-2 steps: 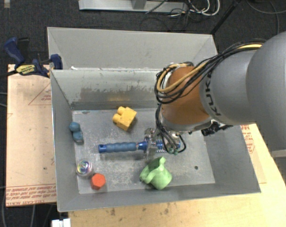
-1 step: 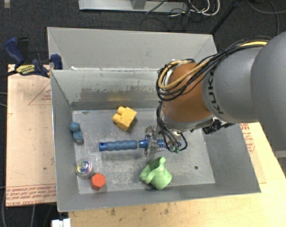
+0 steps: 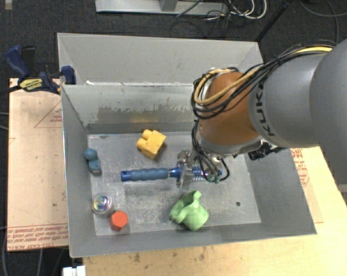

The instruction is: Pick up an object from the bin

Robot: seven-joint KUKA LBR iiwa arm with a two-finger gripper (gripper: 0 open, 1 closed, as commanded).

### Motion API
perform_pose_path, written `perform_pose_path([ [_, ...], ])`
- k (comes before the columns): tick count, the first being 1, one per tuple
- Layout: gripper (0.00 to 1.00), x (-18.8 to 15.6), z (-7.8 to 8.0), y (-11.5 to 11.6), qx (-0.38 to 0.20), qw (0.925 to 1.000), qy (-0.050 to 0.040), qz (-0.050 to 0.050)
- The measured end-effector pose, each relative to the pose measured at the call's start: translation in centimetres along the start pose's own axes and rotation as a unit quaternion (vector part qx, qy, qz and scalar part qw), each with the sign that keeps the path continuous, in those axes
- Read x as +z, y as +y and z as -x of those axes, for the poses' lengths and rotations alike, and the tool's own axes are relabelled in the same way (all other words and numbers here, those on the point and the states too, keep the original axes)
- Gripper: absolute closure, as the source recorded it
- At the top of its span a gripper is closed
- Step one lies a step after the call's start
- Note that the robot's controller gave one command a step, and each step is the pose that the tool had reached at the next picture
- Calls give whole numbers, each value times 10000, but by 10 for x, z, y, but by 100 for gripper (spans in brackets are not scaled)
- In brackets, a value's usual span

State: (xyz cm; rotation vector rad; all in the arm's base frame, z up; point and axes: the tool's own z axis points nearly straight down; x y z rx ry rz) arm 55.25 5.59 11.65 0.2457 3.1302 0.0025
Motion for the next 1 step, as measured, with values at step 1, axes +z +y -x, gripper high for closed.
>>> perform_pose_path([
  [1,100,-44,1,1,0,10000,-14,3],
])
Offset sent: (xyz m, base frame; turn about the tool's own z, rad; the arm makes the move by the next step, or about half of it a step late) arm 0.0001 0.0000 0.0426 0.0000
